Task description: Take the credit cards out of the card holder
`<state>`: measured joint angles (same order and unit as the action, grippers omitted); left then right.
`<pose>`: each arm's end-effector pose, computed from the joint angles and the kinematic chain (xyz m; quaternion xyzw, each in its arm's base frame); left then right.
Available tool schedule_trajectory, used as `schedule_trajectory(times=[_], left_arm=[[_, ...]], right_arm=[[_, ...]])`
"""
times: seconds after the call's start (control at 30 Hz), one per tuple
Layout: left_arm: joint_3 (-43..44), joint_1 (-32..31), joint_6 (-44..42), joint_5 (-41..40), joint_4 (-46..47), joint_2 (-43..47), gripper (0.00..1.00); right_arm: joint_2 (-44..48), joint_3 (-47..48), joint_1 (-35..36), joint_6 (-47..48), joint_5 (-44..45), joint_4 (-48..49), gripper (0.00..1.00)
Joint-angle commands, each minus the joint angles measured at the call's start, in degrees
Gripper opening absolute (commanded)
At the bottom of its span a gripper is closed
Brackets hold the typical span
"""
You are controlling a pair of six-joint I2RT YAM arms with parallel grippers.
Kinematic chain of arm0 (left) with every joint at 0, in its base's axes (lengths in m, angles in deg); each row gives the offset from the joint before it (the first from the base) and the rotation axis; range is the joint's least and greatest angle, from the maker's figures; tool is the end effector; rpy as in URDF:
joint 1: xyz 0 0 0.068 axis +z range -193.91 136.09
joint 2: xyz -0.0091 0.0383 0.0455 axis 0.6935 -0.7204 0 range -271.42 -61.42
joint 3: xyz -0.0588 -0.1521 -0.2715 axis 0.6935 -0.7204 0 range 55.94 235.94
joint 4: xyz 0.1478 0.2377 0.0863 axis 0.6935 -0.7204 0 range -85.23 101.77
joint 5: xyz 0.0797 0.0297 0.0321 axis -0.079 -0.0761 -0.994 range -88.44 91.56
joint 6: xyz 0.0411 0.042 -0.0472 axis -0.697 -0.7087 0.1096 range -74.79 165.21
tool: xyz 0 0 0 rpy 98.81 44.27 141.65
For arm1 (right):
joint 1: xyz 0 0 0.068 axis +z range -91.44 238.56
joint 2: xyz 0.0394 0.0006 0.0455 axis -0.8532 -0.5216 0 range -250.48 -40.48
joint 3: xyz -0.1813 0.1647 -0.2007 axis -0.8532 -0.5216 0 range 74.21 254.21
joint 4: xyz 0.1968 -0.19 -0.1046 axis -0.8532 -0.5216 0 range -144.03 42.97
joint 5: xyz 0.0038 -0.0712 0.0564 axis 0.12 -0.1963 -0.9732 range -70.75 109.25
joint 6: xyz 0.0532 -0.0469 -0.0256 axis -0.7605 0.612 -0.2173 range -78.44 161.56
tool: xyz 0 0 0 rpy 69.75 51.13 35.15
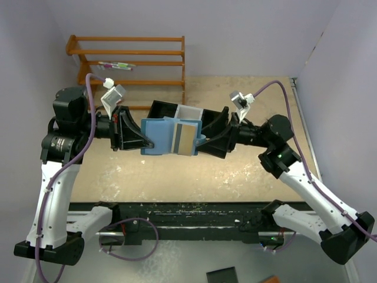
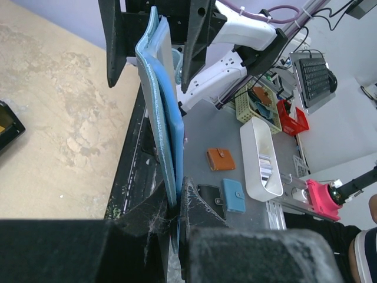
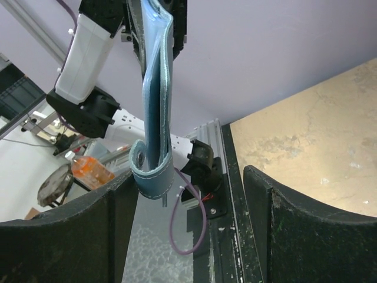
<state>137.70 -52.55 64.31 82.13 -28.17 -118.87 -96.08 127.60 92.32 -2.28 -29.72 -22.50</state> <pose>0.1526 -0.0867 0.5205 0.3338 0.6408 -0.6107 0.3241 0.1669 0.1693 0.4617 -0.2984 0.5351 0.6535 0.4445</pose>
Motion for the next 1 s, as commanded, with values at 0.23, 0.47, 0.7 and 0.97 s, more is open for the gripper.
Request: schedule_trajectory(times=[0.23, 0.47, 0.7, 0.97], left_arm=[[0.3, 0.2, 3.7, 3.0, 5.0, 1.2, 0.0], [-0.8, 0.1, 7.8, 3.5, 9.6, 1.5, 0.0], [-0.8, 0.1, 13.6, 3.5, 15.1, 0.5, 0.0], [-1.0, 0.1, 15.9, 4.0, 17.4, 0.3, 0.0]], right_arm=[[0.0, -0.4, 1.1, 1.0, 4.9, 1.9, 0.71], [1.3, -2.0, 2.0, 2.1, 9.4, 0.9, 0.71], [3.0, -4.7, 2.9, 2.3, 13.7, 1.8, 0.73], [2.7, -3.6, 3.4, 1.2, 15.1, 3.0, 0.73]])
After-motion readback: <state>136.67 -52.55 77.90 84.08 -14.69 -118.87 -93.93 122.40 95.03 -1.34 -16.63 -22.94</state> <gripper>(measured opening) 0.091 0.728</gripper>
